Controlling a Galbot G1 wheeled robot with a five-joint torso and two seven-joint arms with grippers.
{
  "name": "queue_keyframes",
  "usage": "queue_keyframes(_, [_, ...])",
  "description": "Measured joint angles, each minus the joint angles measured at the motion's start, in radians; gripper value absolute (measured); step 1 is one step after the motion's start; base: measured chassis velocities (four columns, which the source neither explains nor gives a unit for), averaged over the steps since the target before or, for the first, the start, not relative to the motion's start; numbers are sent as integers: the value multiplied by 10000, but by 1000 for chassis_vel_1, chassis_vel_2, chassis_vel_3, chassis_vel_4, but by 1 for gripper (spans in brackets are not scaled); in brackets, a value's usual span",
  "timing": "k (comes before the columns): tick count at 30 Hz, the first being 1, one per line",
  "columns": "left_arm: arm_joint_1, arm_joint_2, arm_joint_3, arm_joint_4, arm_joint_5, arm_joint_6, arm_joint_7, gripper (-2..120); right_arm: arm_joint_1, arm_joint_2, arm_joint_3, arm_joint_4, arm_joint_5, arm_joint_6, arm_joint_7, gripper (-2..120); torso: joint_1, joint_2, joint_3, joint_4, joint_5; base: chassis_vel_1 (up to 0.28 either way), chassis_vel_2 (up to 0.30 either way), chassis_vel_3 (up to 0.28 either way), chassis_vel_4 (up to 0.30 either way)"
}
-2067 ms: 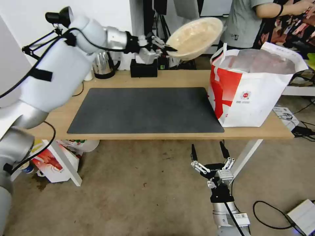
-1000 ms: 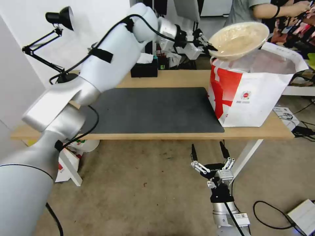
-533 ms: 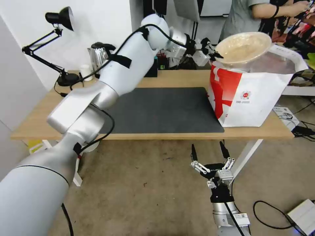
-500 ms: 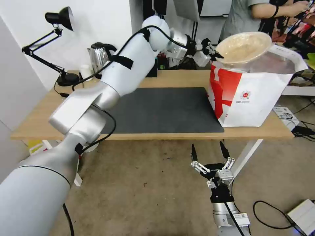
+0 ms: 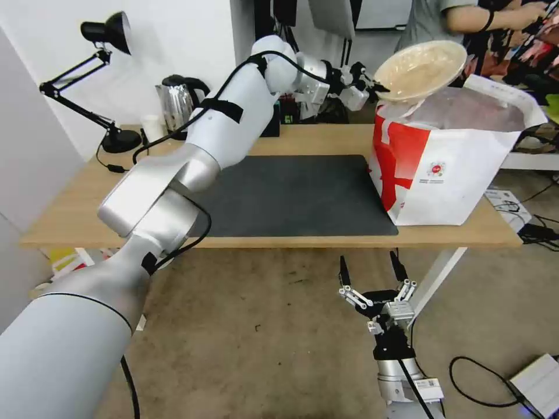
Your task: Pick up the trash from the table and place it into the takeout bag.
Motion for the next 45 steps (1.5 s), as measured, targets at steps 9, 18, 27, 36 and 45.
queue_keyframes(9, [-454, 8, 689, 93, -470, 11, -729, 16, 0, 0, 0, -1, 0, 0, 0, 100, 0, 0, -1, -1, 0, 0, 0, 0, 0])
queue_keyframes(18, [-643, 9, 1295, 92, -1076, 97, -903, 48, 0, 0, 0, -1, 1, 0, 0, 100, 0, 0, -1, 0, 0, 0, 0, 0, 0])
queue_keyframes(27, [-716, 15, 1685, 78, -1202, 94, -862, 84, 0, 0, 0, 0, 0, 0, 0, 100, 0, 0, -1, 0, 0, 0, 0, 0, 0])
queue_keyframes(36, [-816, 62, 1423, -4, -1298, 24, -604, 100, 0, 0, 0, 0, 0, 0, 0, 100, 0, -1, 0, -2, 1, 0, 0, 0, 0])
queue_keyframes(45, [-1026, 726, 1197, -543, -2150, 93, -85, 100, 0, 0, 0, -1, 0, 0, 0, 100, 0, 0, 0, 0, -1, 0, 0, 0, 0])
